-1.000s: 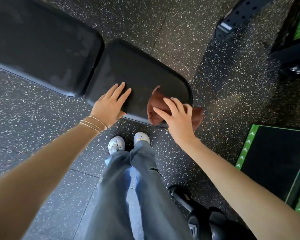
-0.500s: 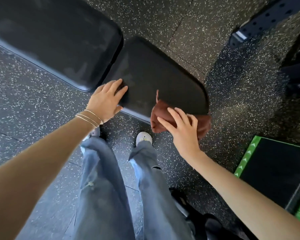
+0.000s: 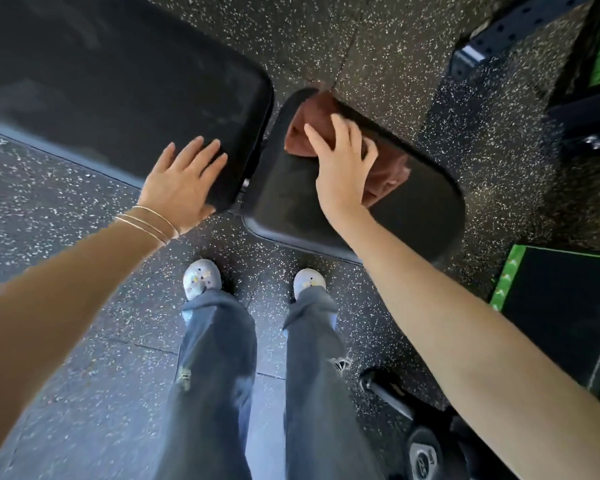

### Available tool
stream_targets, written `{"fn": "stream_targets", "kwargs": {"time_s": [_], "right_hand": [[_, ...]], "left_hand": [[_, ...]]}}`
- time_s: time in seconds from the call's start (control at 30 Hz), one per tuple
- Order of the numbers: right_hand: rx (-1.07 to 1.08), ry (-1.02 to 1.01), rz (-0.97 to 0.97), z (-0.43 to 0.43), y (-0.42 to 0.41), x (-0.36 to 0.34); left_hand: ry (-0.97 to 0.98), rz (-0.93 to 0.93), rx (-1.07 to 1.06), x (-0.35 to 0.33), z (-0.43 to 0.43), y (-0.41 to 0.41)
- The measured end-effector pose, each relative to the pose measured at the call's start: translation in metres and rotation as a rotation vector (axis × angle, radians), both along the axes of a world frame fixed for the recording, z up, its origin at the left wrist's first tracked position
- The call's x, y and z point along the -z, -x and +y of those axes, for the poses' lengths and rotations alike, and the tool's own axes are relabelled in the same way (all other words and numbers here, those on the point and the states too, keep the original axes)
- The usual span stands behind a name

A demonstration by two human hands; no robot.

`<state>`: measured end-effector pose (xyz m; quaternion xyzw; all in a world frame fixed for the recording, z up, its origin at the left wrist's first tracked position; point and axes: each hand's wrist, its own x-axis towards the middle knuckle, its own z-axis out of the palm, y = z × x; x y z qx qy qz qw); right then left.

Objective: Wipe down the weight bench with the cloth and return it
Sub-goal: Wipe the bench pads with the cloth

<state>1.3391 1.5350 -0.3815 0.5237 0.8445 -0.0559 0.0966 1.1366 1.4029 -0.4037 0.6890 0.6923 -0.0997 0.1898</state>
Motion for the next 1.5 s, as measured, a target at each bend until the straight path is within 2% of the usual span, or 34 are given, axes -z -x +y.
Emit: {"fn": "stream_targets", "kwargs": {"time_s": [0.2,0.33,0.43,0.5,0.6,0.67,0.77,0.9,0.97,1.07,1.17,1.37,1.5], "right_hand": [[-0.196,0.179,-0.022,-0.076,-0.012,-0.016],[-0.393,0.179,-0.222,-0.022,0.003,-0.02],[-0.253,0.033,-0.235,0.045,0.04,-0.008],[-0.146,0.031,-0.262,0.076,0.066,0.002],[-0.037,0.021,-0.259,0.067,0.078,0.005],[-0.141,0.029,-0.227,0.024,0.068,0.003],[-0.383,0.175,-0.241,-0.037,0.049,-0.003],[-0.544,0.162,-0.289,-0.006,0.044,-0.005],[-0.494,0.094,-0.294,0.027,0.054,-0.003],[-0.283,0.059,-0.279,0.06,0.076,0.0],[-0.193,0.039,-0.252,0.039,0.075,-0.001],[-0.479,0.227,-0.195,-0.075,0.031,-0.014],[-0.802,0.139,-0.182,-0.076,-0.004,-0.02]], "left_hand": [[0.072,0.011,0.083,0.006,0.02,0.014],[0.083,-0.018,0.097,0.012,0.018,0.018],[0.062,-0.018,0.106,0.016,0.017,0.02],[0.057,-0.019,0.104,0.017,0.017,0.019],[0.061,-0.015,0.103,0.012,0.016,0.018],[0.058,-0.024,0.09,0.011,0.015,0.018],[0.069,-0.038,0.087,0.009,0.016,0.018],[0.082,-0.031,0.096,0.009,0.017,0.018],[0.064,-0.03,0.093,0.012,0.014,0.019],[0.05,-0.036,0.097,0.015,0.012,0.02],[0.051,-0.052,0.102,0.015,0.013,0.022],[0.044,-0.041,0.086,0.014,0.01,0.017],[-0.015,-0.003,0.069,0.011,-0.002,0.003]]}}
